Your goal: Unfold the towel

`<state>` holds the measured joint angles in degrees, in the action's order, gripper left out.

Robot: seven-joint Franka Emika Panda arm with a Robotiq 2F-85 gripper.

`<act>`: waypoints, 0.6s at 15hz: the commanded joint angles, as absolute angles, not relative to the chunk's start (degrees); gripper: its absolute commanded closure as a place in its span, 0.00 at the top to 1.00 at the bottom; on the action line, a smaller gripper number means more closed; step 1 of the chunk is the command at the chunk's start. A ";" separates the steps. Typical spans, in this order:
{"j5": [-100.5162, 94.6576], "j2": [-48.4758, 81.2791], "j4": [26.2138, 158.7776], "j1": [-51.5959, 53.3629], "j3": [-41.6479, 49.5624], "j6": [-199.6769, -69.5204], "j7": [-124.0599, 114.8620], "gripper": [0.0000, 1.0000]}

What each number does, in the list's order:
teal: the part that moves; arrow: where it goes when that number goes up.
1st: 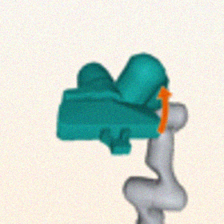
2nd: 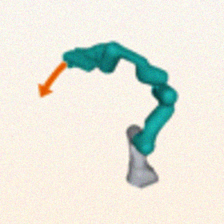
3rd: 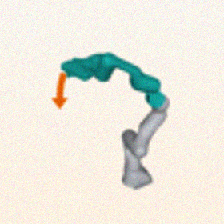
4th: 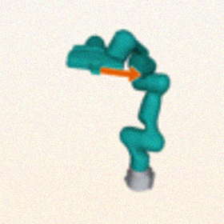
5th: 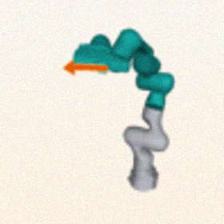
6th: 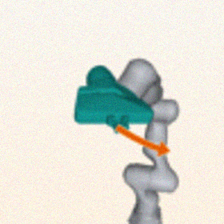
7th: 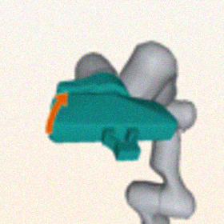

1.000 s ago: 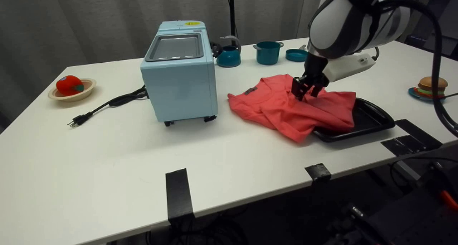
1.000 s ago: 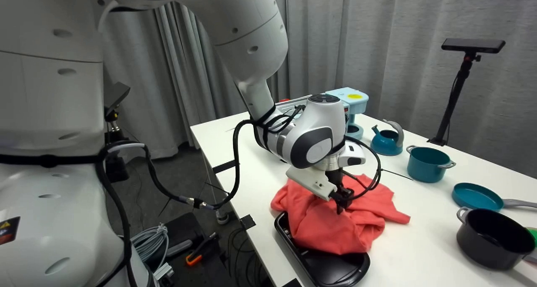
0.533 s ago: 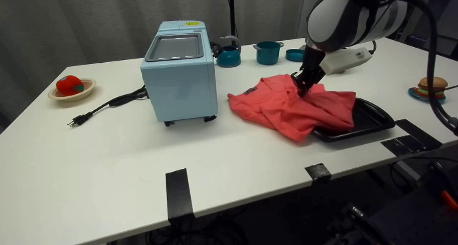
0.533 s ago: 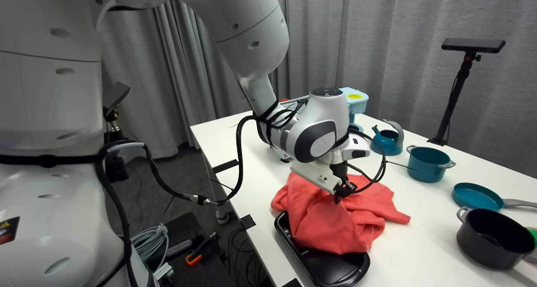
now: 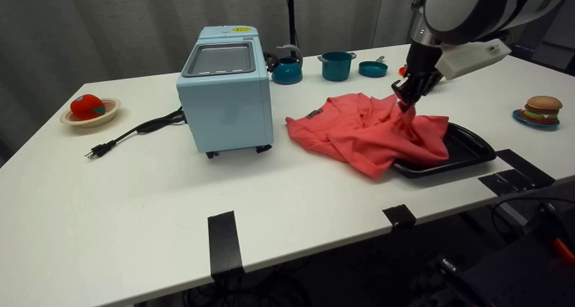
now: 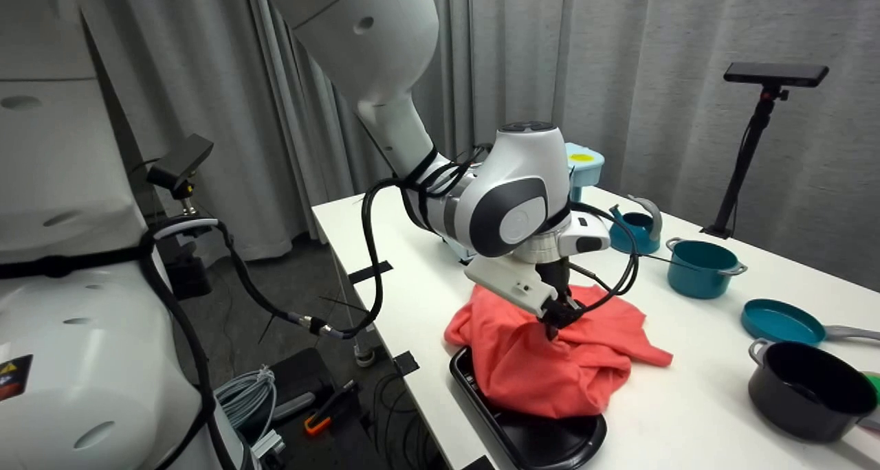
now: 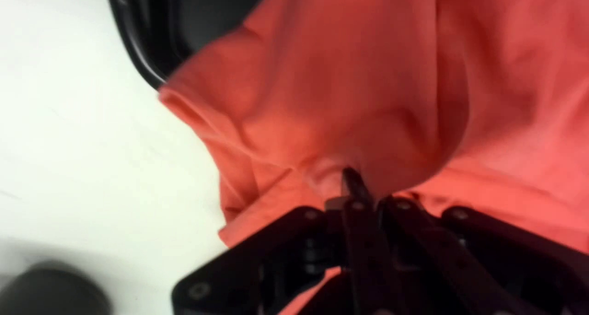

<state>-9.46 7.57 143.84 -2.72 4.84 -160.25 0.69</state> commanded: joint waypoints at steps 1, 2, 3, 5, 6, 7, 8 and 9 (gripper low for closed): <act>-24.57 -2.57 151.01 -3.41 10.78 -151.75 -8.92 0.01; -28.55 -4.36 152.11 -4.81 11.23 -149.14 -11.55 0.01; -31.92 -5.32 152.92 -6.43 11.65 -147.51 -14.00 0.01; -35.67 -7.01 154.43 -9.19 11.71 -144.84 -16.83 0.01; -37.62 -7.36 154.77 -10.39 11.55 -143.96 -18.28 0.29; -39.08 -7.91 155.17 -11.36 11.36 -143.20 -19.24 0.30; -40.26 -8.05 155.21 -12.07 11.19 -142.34 -20.21 0.38; -40.48 -7.90 154.99 -12.34 11.00 -141.37 -20.52 0.44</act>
<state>-37.36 -5.23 153.69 -10.43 11.85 -144.23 -17.76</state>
